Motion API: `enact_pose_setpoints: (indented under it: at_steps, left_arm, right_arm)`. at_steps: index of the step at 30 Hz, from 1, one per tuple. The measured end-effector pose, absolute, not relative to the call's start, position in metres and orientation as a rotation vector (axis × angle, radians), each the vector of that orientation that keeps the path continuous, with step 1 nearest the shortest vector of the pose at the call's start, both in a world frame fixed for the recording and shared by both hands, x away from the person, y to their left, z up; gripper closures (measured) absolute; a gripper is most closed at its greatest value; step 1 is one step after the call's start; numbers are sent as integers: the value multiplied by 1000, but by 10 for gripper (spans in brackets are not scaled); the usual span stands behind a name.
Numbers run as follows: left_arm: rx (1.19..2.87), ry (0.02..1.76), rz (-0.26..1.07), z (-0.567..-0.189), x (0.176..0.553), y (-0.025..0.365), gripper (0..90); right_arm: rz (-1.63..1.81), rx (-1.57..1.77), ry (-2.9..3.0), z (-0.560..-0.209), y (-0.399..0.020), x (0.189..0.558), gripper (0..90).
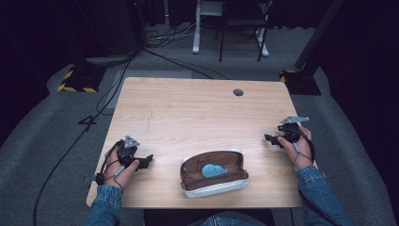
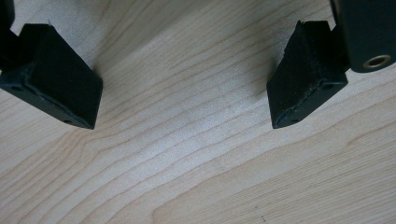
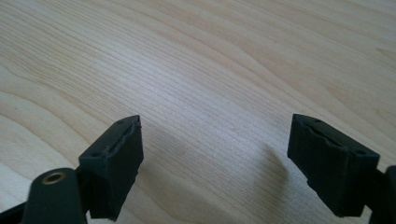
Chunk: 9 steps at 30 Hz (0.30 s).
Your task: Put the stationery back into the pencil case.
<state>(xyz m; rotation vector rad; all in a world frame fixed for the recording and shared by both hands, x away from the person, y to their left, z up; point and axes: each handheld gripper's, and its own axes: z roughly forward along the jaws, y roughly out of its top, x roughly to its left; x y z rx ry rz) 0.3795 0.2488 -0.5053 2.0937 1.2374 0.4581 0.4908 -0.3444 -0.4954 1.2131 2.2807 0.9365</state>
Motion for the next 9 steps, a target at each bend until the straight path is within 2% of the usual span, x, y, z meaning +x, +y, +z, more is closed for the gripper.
enact_pose_setpoints:
  at_steps: [9]
  left_arm:
    - [2094, 1238, 458, -505, 379, 249, 106]
  right_arm:
    - [993, 1232, 2258, -504, -348, 493, 158]
